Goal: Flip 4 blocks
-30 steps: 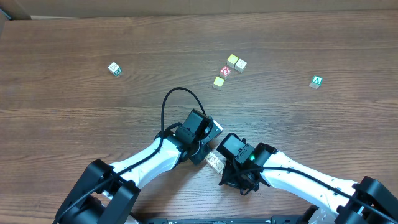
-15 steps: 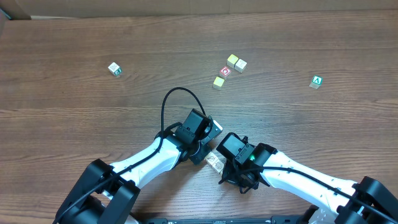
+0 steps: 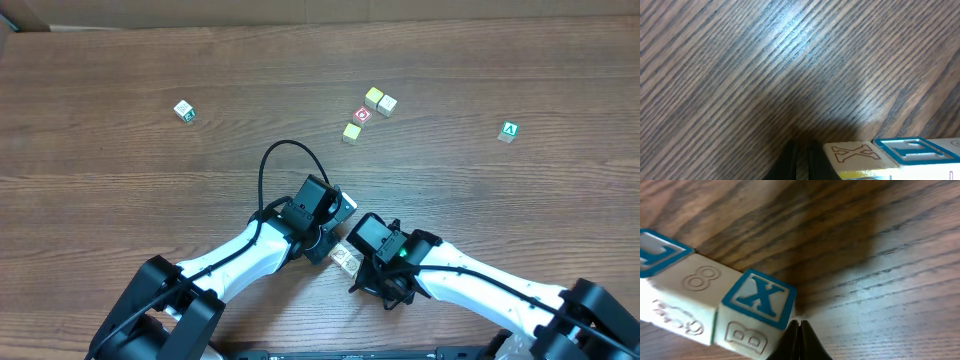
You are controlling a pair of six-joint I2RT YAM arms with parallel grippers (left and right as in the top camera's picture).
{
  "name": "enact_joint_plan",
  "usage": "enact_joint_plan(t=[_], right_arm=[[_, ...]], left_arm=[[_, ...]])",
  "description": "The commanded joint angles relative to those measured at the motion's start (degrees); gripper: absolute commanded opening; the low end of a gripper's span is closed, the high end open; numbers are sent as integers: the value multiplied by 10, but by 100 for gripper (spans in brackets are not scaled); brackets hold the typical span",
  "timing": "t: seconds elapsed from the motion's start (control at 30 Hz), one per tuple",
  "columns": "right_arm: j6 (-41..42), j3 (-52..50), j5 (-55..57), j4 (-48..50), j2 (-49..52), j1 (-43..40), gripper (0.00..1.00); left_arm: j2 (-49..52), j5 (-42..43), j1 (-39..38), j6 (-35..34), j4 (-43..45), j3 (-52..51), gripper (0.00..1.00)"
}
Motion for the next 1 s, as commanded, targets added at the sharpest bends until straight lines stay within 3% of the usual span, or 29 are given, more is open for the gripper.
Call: enact_joint_plan(t=[0.0, 0.97], right_arm=[[2, 0, -18, 21, 22, 3, 4], [3, 0, -87, 38, 24, 3, 4]], left_arm=[[27, -28, 6, -2, -13, -22, 4], [27, -28, 6, -6, 20, -22, 4]])
